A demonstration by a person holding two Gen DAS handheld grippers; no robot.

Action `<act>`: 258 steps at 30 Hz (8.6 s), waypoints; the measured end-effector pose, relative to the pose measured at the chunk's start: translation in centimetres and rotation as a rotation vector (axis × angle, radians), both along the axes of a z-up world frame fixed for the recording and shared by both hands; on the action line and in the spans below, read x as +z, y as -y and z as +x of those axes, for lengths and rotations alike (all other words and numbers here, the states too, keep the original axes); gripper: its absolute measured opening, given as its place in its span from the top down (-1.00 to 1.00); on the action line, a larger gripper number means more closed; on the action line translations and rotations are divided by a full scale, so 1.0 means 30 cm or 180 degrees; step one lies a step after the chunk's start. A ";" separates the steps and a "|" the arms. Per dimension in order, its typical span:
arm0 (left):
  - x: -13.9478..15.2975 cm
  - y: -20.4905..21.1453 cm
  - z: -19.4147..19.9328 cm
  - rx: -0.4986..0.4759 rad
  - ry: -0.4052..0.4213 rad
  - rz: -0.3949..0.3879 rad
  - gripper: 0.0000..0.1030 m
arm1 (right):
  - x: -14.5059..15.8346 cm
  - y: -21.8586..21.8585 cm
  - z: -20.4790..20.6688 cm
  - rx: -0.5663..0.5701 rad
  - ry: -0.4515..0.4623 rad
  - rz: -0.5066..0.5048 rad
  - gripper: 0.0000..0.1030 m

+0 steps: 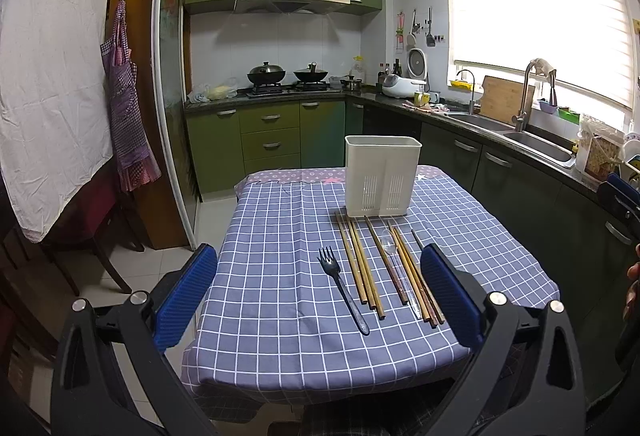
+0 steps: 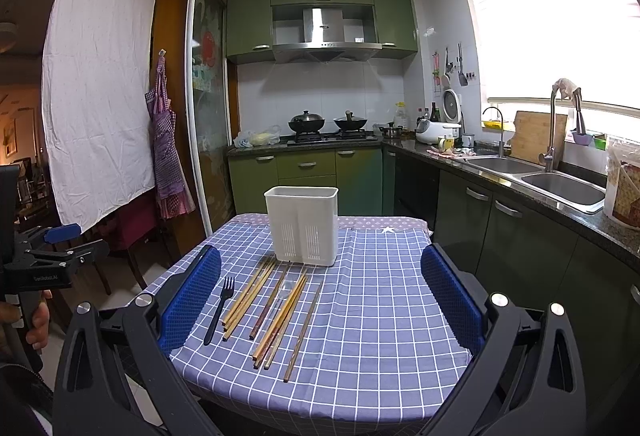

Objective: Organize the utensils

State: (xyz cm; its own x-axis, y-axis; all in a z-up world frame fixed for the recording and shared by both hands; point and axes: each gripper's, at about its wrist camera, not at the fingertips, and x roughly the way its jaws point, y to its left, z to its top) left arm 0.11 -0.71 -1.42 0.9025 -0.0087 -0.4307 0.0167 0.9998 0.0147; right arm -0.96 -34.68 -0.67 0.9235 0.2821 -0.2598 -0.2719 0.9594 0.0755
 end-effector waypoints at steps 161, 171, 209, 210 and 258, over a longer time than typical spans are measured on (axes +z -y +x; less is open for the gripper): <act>0.226 0.235 1.106 -0.0458 -0.0138 -0.0417 0.83 | -0.315 -0.255 0.887 0.1048 -0.2323 0.0739 0.81; 0.089 0.290 1.324 -0.0289 0.0211 -0.0360 0.83 | -0.278 -0.121 0.846 0.1060 -0.2090 0.0931 0.81; -0.028 0.126 0.962 -0.0441 -0.0606 -0.0146 0.27 | -0.018 -0.294 1.357 0.0027 -0.0721 0.0283 0.81; -0.034 0.124 0.965 -0.0427 -0.0638 -0.0142 0.27 | -0.029 -0.289 1.328 0.0021 -0.0695 0.0236 0.81; -0.546 0.207 1.209 -0.0127 -0.2814 -0.0044 0.55 | -0.385 -0.122 0.967 0.0289 -0.1953 -0.0299 0.26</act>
